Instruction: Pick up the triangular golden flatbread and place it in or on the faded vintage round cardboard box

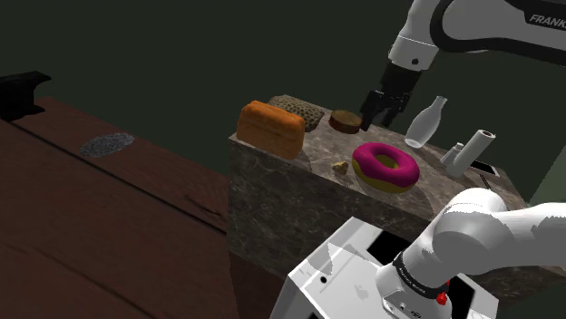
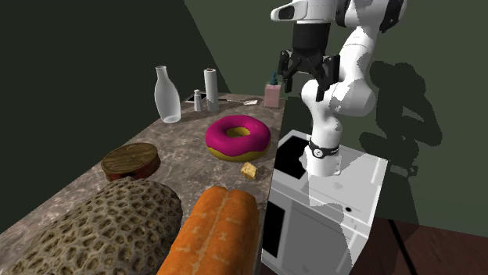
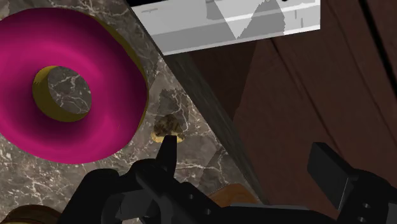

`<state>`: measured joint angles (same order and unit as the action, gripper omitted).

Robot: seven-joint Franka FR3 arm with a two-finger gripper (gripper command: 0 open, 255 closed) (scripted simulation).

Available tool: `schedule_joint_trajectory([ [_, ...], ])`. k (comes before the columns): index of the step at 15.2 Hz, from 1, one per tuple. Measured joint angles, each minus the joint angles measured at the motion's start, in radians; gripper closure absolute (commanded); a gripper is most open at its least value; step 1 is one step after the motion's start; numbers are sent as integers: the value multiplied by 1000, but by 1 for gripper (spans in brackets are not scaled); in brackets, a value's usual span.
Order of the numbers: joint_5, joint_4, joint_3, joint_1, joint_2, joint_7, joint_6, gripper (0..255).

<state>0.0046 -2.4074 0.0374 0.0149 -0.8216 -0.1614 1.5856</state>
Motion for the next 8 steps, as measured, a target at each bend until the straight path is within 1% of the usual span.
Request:
schedule_joint_trajectory([
  [1,0,0,0,0,0,0,0,0],
  [3,-16,-31,3,4,13,9,37,0],
  [8,-76,-120,12,20,96,38,186,0],
])
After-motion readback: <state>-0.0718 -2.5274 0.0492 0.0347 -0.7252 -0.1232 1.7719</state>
